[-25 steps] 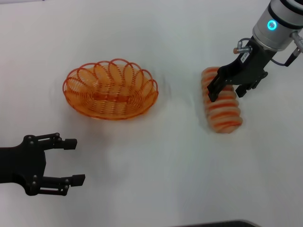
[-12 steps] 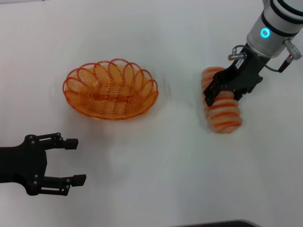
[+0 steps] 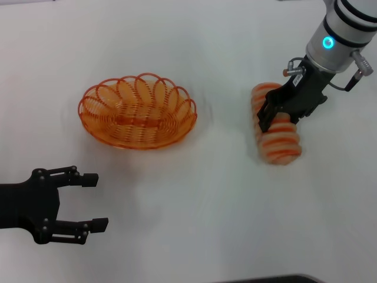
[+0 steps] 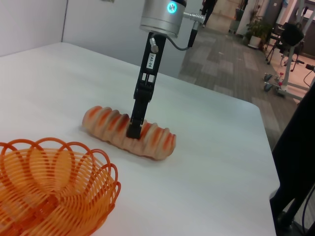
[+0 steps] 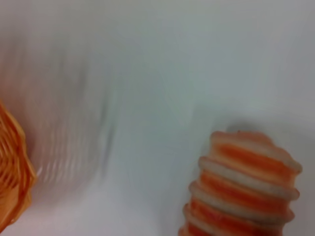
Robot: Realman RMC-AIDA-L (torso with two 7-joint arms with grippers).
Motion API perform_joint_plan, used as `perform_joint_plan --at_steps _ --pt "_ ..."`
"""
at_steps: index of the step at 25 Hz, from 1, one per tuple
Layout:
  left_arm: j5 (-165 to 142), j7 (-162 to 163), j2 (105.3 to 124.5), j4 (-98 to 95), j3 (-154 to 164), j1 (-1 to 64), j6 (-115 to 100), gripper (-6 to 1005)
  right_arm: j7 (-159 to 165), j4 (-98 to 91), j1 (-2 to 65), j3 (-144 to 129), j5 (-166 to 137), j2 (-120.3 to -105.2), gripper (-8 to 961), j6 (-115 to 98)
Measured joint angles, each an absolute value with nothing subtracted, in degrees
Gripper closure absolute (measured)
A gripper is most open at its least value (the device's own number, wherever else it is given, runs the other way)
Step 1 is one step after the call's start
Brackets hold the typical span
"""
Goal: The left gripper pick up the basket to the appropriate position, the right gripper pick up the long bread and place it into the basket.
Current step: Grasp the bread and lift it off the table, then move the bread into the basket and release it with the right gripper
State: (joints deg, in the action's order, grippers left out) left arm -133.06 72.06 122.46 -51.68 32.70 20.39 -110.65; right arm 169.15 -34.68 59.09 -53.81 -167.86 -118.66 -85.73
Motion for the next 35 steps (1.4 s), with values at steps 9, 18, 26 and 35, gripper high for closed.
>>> perform_joint_plan --at_steps 9,18,26,35 --pt "-132.8 72.3 122.43 -51.7 32.6 20.2 -110.7 124 166.0 -39.2 59.1 -53.9 -167.4 -119.15 363 -85.7" --pt "-132.4 72.2 122.63 -51.7 32.2 20.0 -109.4 125 149.4 -49.1 60.8 -55.5 -162.3 -119.69 420 -86.6" --pt "-132.6 72.3 123.19 -49.8 32.2 20.5 -104.0 125 132.1 -53.6 64.6 -60.7 -156.4 -120.86 488 -86.2" --pt "-132.4 72.9 123.06 -49.7 31.8 20.5 -102.5 124 125.0 -54.4 66.4 -68.4 -149.2 -121.34 594 -86.6"
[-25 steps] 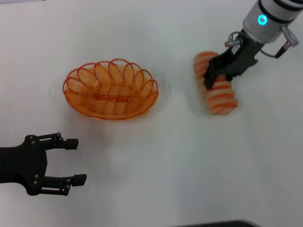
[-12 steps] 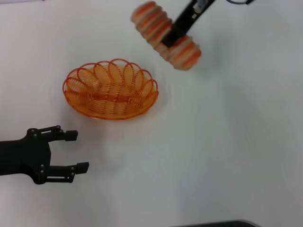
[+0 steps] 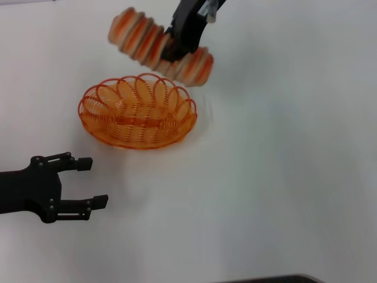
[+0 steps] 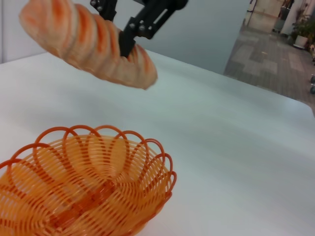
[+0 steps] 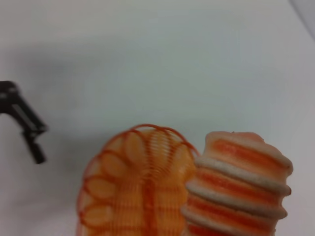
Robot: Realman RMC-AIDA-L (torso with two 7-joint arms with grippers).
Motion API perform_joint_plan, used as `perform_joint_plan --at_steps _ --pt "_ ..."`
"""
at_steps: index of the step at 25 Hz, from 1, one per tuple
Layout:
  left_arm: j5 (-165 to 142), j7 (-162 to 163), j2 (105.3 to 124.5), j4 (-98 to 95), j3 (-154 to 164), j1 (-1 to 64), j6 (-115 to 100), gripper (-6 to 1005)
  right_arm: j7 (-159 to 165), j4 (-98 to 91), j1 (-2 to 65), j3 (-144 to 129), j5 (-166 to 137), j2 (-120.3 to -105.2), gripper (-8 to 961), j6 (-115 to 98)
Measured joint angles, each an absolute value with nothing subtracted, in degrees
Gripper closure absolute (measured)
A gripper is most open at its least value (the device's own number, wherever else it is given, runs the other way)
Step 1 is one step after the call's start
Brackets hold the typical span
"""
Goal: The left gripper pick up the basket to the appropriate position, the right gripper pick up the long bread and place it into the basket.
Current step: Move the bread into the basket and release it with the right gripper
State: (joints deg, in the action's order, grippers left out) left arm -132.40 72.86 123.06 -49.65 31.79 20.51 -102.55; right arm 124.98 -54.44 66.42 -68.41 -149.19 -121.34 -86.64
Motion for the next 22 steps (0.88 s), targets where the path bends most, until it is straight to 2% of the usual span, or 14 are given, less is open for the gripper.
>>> perform_joint_plan --at_steps 10,20,22 --pt "-132.2 73.0 123.21 -49.7 31.7 20.8 -102.2 125 124.1 -53.5 65.4 -78.8 -141.4 -121.05 639 -85.0" --pt "-132.1 73.1 123.22 -49.6 31.7 21.0 -102.1 124 124.2 -52.3 64.5 -84.8 -139.7 -120.96 728 -81.0" --pt "-132.1 73.1 123.22 -49.6 31.7 21.0 -102.1 124 124.5 -52.1 64.5 -85.2 -139.7 -120.95 716 -80.2"
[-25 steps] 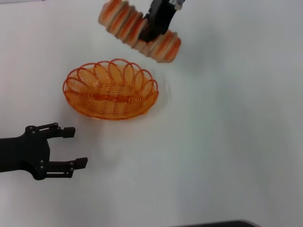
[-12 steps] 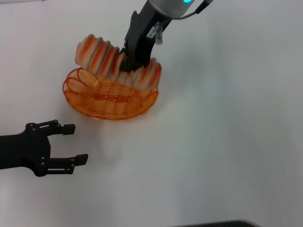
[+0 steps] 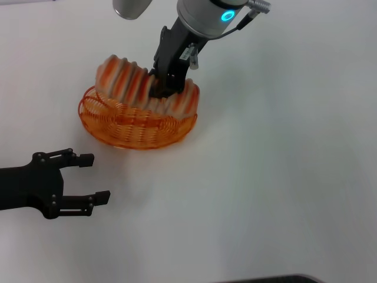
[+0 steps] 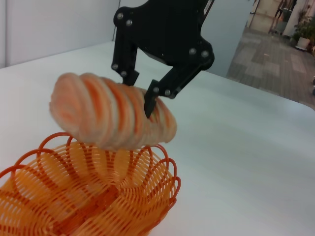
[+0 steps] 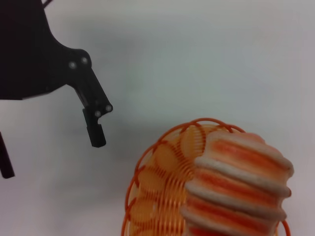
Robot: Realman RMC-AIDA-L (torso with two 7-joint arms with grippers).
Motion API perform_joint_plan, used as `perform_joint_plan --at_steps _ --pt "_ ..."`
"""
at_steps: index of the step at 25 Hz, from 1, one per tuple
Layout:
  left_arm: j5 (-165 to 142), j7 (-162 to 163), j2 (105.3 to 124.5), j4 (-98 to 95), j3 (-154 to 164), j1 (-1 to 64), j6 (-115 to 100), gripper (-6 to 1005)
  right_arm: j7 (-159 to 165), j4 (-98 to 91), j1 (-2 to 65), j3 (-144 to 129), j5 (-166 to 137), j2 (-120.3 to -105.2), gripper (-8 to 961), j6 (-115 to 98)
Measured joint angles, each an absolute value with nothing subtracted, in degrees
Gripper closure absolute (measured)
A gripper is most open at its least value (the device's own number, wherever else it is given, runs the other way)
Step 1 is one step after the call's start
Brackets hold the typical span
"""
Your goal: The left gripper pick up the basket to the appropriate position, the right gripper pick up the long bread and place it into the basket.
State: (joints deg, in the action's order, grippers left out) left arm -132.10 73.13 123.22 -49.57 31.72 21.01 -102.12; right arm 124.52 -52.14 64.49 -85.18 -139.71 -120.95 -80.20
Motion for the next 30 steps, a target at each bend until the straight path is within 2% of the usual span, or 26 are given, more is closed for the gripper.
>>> perform_joint_plan --at_steps 1,6,15,18,23,30 --pt "-132.1 73.1 123.22 -49.6 31.7 21.0 -102.1 124 124.6 -52.1 64.5 -85.3 -139.7 -120.95 710 -79.9" --pt "-132.1 73.2 123.23 -49.5 31.7 21.0 -102.2 124 124.5 -51.7 64.5 -85.2 -139.5 -120.93 489 -79.2" --pt "-132.1 73.2 123.22 -49.5 31.7 21.0 -102.2 125 124.3 -51.6 64.0 -85.2 -138.7 -120.89 284 -77.3" --pt "-132.1 73.2 123.22 -49.5 31.7 21.0 -102.1 125 124.0 -51.9 62.6 -84.6 -134.9 -120.44 217 -75.9" --pt "-131.3 73.1 123.12 -49.5 31.6 21.1 -102.1 125 117.7 -52.5 56.1 -76.9 -122.1 -119.69 105 -75.0" --pt "-130.9 72.7 122.92 -49.5 31.0 21.1 -102.2 124 106.7 -52.7 43.0 -64.4 -108.1 -119.46 107 -84.2"
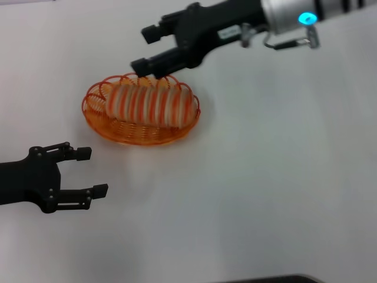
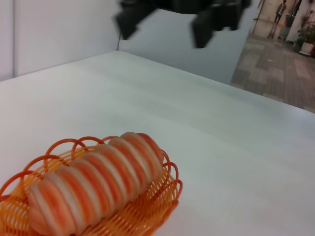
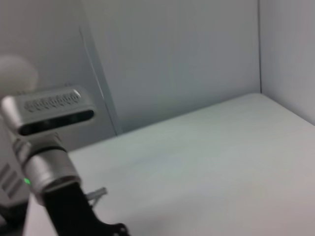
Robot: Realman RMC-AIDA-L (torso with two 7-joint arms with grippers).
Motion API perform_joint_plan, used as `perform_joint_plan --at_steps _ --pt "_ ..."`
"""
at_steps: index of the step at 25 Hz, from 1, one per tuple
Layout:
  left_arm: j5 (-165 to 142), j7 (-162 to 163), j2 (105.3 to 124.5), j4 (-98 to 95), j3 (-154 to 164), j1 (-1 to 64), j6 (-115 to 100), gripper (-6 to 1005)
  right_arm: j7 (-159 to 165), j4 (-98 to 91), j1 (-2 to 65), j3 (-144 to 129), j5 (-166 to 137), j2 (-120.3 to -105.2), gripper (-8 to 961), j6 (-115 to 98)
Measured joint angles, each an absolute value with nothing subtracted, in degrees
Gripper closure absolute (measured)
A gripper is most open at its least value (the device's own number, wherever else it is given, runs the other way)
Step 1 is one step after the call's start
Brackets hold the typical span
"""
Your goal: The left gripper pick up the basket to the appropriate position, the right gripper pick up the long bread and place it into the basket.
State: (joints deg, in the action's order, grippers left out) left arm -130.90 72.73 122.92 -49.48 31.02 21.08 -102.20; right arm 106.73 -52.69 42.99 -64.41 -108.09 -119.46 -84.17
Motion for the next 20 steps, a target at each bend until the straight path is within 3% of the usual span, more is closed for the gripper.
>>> perform_joint_plan --at_steps 11,20 --pt "-130.9 73.4 122.12 -48.2 27.7 21.1 -104.8 124 88.3 -48.6 20.8 -59.5 -100.7 -119.62 105 -94.2" --pt "-131.2 74.6 121.29 -45.4 25.8 22.3 -105.1 124 75.3 -41.0 16.1 -57.5 -101.3 -119.38 105 -95.7"
